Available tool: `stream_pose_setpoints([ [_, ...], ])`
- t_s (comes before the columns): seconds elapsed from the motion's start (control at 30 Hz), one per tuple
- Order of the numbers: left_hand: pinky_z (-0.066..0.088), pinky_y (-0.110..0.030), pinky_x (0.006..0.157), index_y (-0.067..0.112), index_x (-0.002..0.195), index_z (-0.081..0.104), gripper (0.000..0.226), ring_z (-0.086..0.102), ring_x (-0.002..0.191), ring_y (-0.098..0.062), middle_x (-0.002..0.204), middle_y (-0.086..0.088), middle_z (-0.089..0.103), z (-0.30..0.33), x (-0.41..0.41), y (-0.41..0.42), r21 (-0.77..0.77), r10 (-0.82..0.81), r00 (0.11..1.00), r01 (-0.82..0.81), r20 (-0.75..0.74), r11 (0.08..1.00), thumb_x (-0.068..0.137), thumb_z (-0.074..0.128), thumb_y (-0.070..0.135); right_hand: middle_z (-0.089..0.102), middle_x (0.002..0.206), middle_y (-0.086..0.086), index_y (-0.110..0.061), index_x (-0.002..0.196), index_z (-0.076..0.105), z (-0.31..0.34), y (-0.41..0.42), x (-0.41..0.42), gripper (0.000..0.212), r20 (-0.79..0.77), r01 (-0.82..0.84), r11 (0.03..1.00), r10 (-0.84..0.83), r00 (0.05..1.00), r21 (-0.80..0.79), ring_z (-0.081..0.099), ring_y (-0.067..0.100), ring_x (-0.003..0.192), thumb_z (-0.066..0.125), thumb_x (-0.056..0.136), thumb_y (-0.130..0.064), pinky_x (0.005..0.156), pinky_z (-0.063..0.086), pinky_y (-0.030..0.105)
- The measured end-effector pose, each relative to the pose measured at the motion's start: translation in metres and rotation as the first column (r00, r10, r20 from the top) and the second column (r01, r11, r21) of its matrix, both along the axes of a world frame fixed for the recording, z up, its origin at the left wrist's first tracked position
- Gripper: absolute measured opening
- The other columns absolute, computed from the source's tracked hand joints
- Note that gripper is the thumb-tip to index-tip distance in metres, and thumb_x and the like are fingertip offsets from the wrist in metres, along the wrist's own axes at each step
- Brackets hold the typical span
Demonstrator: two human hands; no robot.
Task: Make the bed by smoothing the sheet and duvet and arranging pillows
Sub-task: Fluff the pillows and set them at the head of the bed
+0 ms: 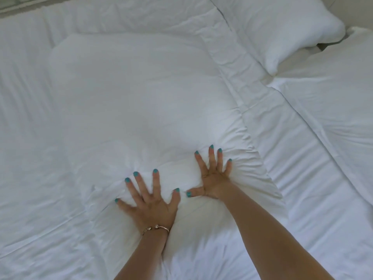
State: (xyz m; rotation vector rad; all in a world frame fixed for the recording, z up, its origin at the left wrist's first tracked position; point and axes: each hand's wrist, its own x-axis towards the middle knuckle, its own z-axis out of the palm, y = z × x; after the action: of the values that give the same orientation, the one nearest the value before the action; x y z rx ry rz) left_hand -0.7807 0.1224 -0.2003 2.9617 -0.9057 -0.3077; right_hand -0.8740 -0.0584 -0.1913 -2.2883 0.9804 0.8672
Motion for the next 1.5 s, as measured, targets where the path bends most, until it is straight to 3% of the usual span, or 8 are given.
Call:
stream_pose_setpoints([
  [0.2, -0.004, -0.069, 0.107, 0.039, 0.152, 0.01, 0.086, -0.005, 0.148, -0.034, 0.162, -0.01, 0.001, 0.021, -0.009, 0.004, 0.006, 0.029, 0.998, -0.03, 0.064, 1.0, 0.078, 0.028, 0.077, -0.044, 0.149, -0.002, -0.058, 0.135, -0.03, 0.009, 0.012, -0.014, 0.124, 0.235, 0.095, 0.991, -0.07, 0.969, -0.097, -0.04, 0.028, 0.137, 0.057, 0.052, -0.089, 0.106, -0.023, 0.061],
  [0.33, -0.009, -0.064, 0.109, 0.038, 0.152, -0.001, 0.082, -0.008, 0.147, -0.033, 0.162, -0.009, -0.003, 0.046, -0.019, 0.016, 0.055, 0.034, 0.997, -0.037, 0.069, 0.998, 0.082, 0.019, 0.077, -0.018, 0.161, -0.002, -0.055, 0.145, -0.01, 0.025, 0.031, -0.038, 0.098, 0.366, 0.122, 0.963, -0.027, 0.93, -0.239, -0.019, 0.023, 0.147, 0.034, 0.066, -0.09, 0.114, -0.014, 0.053],
  [0.5, -0.006, -0.047, 0.118, 0.032, 0.152, -0.01, 0.071, -0.013, 0.148, -0.021, 0.162, -0.005, -0.013, 0.073, -0.087, 0.032, 0.02, 0.024, 0.999, -0.023, -0.036, 1.0, 0.091, 0.008, 0.064, -0.009, 0.162, -0.009, -0.045, 0.151, -0.006, 0.054, 0.063, -0.105, 0.064, 0.289, -0.019, 0.962, 0.101, 0.952, -0.274, -0.006, 0.016, 0.149, 0.011, 0.093, -0.067, 0.12, -0.001, 0.044],
  [0.8, 0.004, -0.045, 0.12, 0.036, 0.152, -0.009, 0.065, -0.004, 0.149, -0.017, 0.162, 0.006, -0.01, 0.129, -0.267, 0.118, 0.23, 0.048, 0.924, 0.044, -0.379, 0.972, 0.098, 0.018, 0.06, -0.008, 0.162, -0.012, -0.04, 0.153, -0.003, 0.123, 0.1, -0.282, 0.066, 0.129, -0.28, 0.955, 0.291, 0.948, -0.098, -0.004, 0.017, 0.15, 0.015, 0.095, -0.067, 0.119, -0.002, 0.051],
  [1.0, 0.023, -0.039, 0.115, 0.023, 0.153, 0.017, 0.063, 0.024, 0.144, -0.024, 0.157, -0.006, 0.025, 0.177, -0.303, 0.132, 0.067, 0.255, 0.952, -0.247, -0.168, 0.967, 0.098, 0.027, 0.053, 0.024, 0.158, 0.002, -0.024, 0.154, 0.014, 0.163, 0.092, -0.298, 0.064, 0.314, -0.153, 0.985, 0.169, 0.934, -0.076, 0.028, 0.026, 0.143, 0.034, 0.099, -0.05, 0.112, 0.029, 0.044],
  [1.1, 0.041, -0.035, 0.092, 0.012, 0.12, 0.059, 0.046, 0.053, 0.115, -0.029, 0.129, -0.012, 0.057, 0.195, -0.314, 0.13, 0.073, 0.374, 0.869, -0.371, -0.323, 0.926, 0.096, 0.035, 0.043, 0.042, 0.147, 0.005, -0.019, 0.146, 0.036, 0.175, 0.098, -0.304, 0.056, 0.319, -0.102, 0.991, 0.069, 0.945, 0.088, 0.044, 0.026, 0.131, 0.045, 0.096, -0.043, 0.105, 0.038, 0.039],
  [1.3, 0.051, -0.038, 0.091, 0.008, 0.088, 0.064, 0.03, 0.066, 0.096, -0.027, 0.101, -0.01, 0.071, 0.206, -0.301, 0.127, -0.073, 0.388, 0.773, -0.485, -0.503, 0.871, 0.088, 0.044, 0.031, 0.068, 0.097, 0.009, -0.005, 0.105, 0.064, 0.185, 0.084, -0.31, 0.023, 0.345, 0.073, 0.927, -0.21, 0.915, 0.369, 0.065, 0.023, 0.08, 0.057, 0.091, -0.022, 0.063, 0.046, 0.024],
  [1.5, 0.047, -0.035, 0.092, 0.035, 0.129, 0.051, 0.042, 0.057, 0.112, -0.016, 0.122, 0.01, 0.06, 0.209, -0.279, 0.145, -0.364, 0.326, 0.841, -0.493, -0.431, 0.79, 0.09, 0.052, 0.051, 0.046, 0.141, 0.007, -0.022, 0.141, 0.042, 0.172, 0.1, -0.281, 0.056, 0.474, 0.124, 0.979, -0.188, 0.86, 0.164, 0.048, 0.025, 0.125, 0.056, 0.091, -0.043, 0.093, 0.042, 0.034],
])
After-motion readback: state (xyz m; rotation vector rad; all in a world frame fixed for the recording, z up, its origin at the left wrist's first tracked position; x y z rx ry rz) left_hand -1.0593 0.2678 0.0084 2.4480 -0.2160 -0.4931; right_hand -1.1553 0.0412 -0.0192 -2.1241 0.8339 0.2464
